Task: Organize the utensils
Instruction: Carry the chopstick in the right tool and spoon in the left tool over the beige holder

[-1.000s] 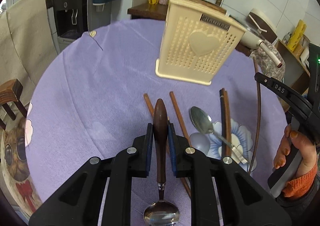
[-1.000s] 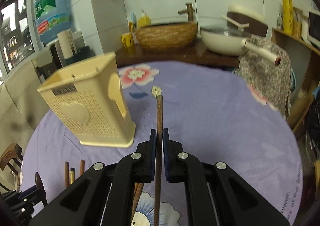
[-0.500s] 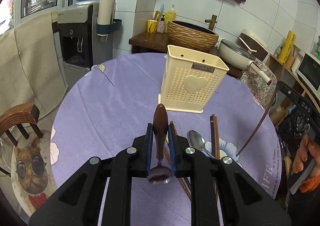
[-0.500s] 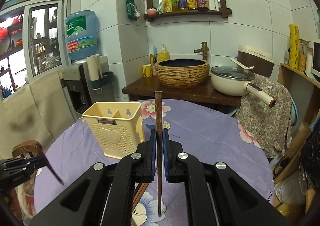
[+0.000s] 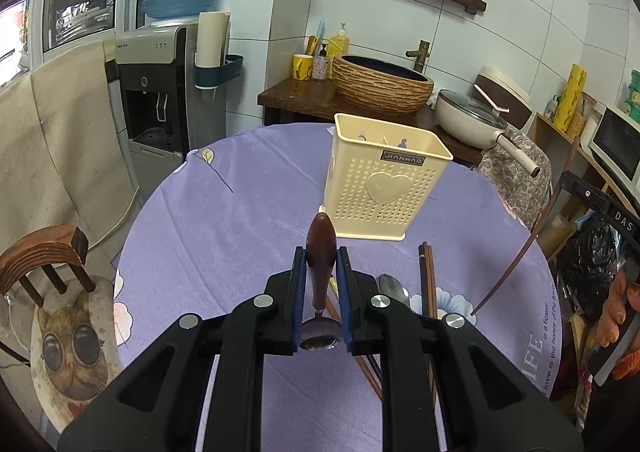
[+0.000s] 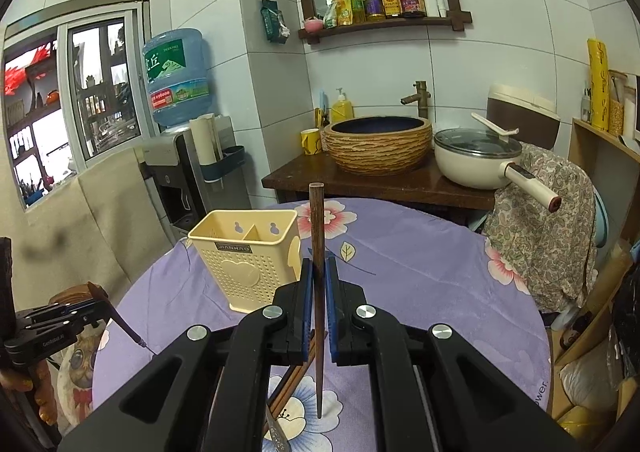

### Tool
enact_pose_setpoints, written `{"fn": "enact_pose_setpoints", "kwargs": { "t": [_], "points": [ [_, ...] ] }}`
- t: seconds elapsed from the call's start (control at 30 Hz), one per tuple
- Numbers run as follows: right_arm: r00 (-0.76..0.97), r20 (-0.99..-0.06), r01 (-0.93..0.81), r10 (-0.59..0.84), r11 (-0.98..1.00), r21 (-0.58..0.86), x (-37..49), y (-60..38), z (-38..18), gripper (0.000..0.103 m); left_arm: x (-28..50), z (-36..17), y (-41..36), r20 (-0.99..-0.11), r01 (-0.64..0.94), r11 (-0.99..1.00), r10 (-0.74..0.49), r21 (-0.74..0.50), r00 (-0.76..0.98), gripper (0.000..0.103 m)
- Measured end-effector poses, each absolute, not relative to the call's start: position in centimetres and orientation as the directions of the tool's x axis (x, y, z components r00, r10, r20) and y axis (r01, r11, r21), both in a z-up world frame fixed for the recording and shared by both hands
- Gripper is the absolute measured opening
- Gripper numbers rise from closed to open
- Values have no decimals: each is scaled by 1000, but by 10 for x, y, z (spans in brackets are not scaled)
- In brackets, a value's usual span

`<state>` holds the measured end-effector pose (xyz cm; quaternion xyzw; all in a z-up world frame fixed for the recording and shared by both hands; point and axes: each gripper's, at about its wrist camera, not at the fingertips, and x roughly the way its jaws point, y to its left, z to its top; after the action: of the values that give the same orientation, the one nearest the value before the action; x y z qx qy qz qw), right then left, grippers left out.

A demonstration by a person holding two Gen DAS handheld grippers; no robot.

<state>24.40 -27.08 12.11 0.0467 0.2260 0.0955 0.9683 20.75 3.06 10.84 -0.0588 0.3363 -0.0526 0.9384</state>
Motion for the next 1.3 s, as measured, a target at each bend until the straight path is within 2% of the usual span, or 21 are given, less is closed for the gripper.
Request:
{"fn": "enact_pose_setpoints", "kwargs": {
  "t": [0.2, 0.37, 0.5, 0.67, 0.87, 1.1, 1.3],
  "points": [
    [887, -390, -205, 247, 968, 146, 251, -261, 147, 7, 221, 139, 27, -600, 90, 987, -153, -135, 785, 15],
    [901, -320, -248, 292, 954, 171, 268, -245, 196, 7, 243, 205, 14, -520, 110, 989, -143, -96, 842, 15],
    [933, -245, -239, 265, 962, 130, 284, -224, 240, 7, 269, 252, 1, -473, 111, 990, -137, -82, 870, 15],
    [956, -200, -200, 215, 976, 91, 309, -201, 267, 7, 310, 279, -17, -466, 103, 990, -134, -92, 875, 15],
    [967, -206, -136, 149, 988, 76, 334, -191, 238, 7, 351, 254, -32, -497, 69, 993, -109, -99, 861, 15],
    [930, -338, -99, 140, 986, 138, 365, -194, 165, 7, 379, 186, -33, -581, 32, 994, -88, -106, 809, 16],
    [909, -395, -85, 134, 987, 138, 373, -195, 133, 7, 386, 144, -33, -626, 31, 994, -92, -107, 775, 16]
  ]
}}
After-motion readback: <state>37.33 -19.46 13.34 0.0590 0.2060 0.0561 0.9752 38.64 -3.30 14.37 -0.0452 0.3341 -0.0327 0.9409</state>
